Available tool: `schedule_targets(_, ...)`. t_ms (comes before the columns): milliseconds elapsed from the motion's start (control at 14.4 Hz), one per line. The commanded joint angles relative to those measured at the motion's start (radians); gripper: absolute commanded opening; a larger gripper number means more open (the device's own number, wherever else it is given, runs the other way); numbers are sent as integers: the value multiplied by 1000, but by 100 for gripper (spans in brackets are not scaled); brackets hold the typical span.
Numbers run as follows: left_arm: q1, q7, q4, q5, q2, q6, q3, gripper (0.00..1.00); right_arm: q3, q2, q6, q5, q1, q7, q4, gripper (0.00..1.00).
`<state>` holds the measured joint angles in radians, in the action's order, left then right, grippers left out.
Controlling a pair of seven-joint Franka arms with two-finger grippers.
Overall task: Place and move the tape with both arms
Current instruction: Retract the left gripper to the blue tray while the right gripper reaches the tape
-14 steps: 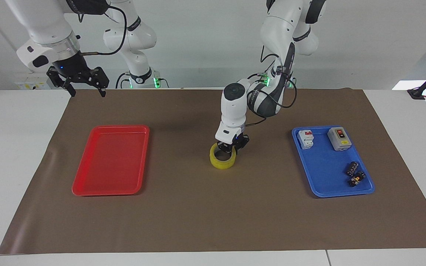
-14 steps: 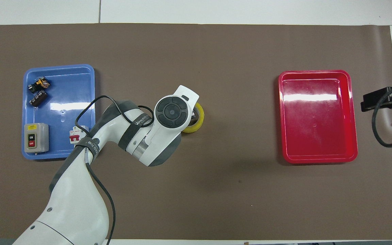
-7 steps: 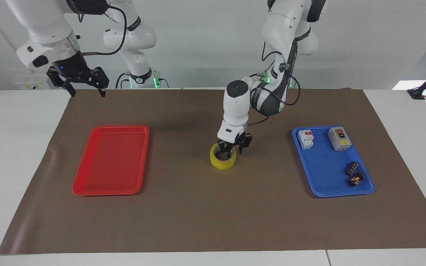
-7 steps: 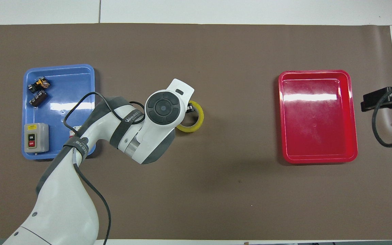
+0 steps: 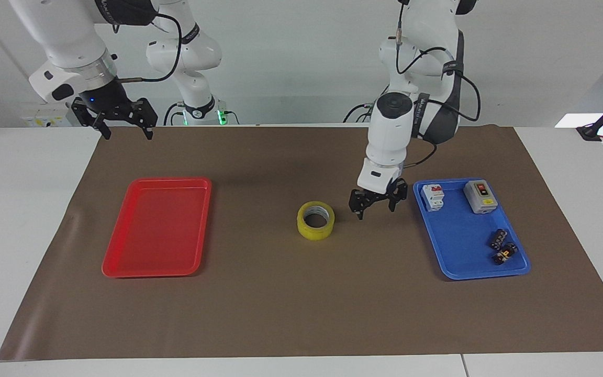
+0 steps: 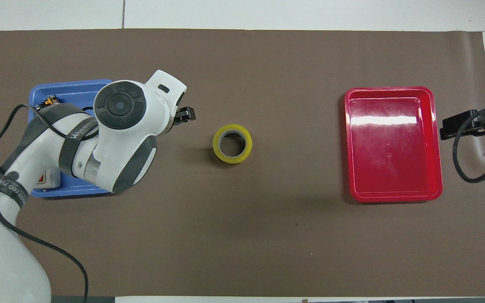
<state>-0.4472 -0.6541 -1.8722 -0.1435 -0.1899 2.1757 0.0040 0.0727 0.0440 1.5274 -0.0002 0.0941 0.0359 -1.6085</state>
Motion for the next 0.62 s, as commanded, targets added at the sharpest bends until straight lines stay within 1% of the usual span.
schedule_targets(0, 85, 126, -31, 22, 62, -45, -7, 100, -7, -5, 80, 35, 64, 16, -36, 100)
schedule_targets(139, 160, 241, -24, 103, 93, -77, -6, 100, -7, -68, 134, 40, 136, 33, -27, 100)
schedule_targets(278, 226, 361, -9, 146, 130, -141, -6, 100, -7, -154, 233, 48, 202, 61, -24, 100)
schedule_targets(416, 289, 451, 39, 173, 142, -235, -3, 100, -7, -225, 334, 49, 269, 94, -27, 100)
schedule_targets(555, 330, 491, 103, 189, 144, -315, 5, 100, -7, -260, 394, 49, 343, 180, -40, 100)
